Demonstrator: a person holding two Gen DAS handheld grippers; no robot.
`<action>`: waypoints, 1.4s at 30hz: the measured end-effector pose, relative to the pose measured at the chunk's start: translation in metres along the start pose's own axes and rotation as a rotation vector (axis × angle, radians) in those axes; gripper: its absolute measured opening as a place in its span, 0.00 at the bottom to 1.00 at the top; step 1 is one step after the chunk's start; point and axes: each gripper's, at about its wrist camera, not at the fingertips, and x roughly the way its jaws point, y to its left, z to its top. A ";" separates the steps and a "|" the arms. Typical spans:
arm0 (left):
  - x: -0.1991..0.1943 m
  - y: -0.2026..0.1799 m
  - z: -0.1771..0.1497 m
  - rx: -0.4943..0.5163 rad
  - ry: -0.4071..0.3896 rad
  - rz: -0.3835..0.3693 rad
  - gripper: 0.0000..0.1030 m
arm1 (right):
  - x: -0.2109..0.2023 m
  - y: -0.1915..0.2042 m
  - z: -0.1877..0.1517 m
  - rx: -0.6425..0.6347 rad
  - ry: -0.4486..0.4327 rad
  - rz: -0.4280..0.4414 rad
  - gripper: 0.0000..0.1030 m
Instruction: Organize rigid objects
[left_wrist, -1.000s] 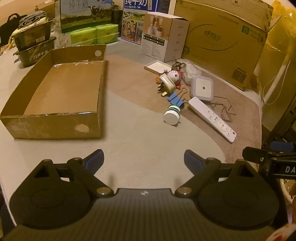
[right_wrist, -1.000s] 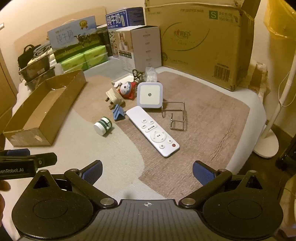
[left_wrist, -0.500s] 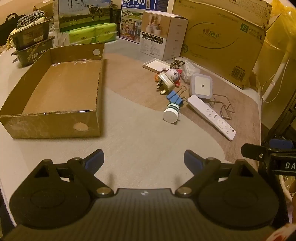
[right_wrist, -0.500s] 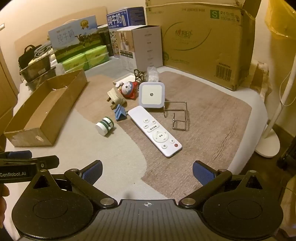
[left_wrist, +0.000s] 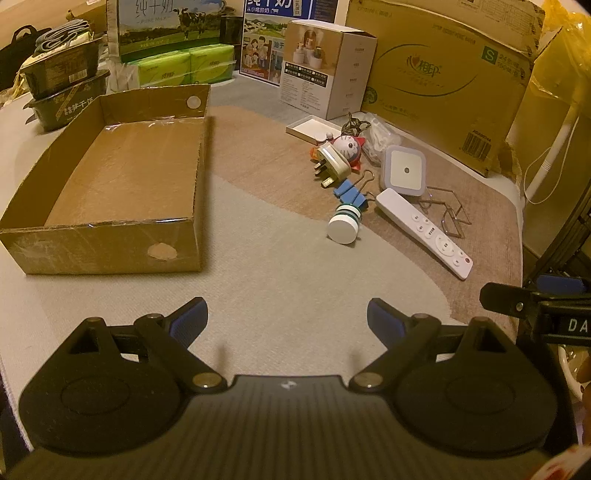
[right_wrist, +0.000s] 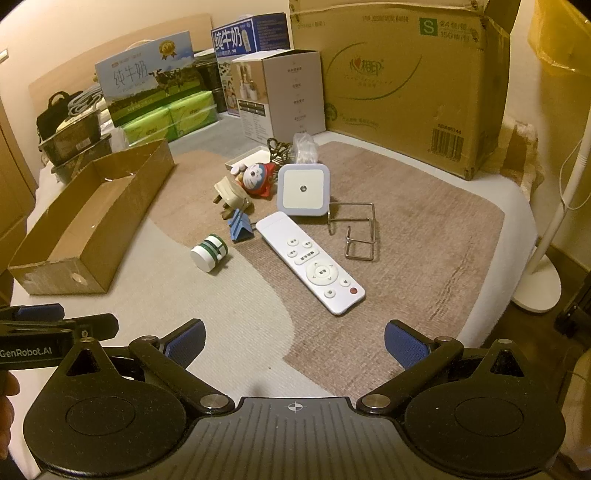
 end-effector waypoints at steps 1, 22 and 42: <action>0.000 0.001 0.000 -0.002 0.000 0.000 0.89 | 0.000 0.000 0.000 -0.001 0.001 0.000 1.00; 0.000 0.001 0.004 0.003 0.002 0.002 0.89 | 0.005 0.005 0.004 -0.003 0.001 0.010 1.00; 0.001 0.001 0.005 0.007 0.001 0.008 0.89 | 0.006 0.007 0.003 -0.001 0.001 0.012 1.00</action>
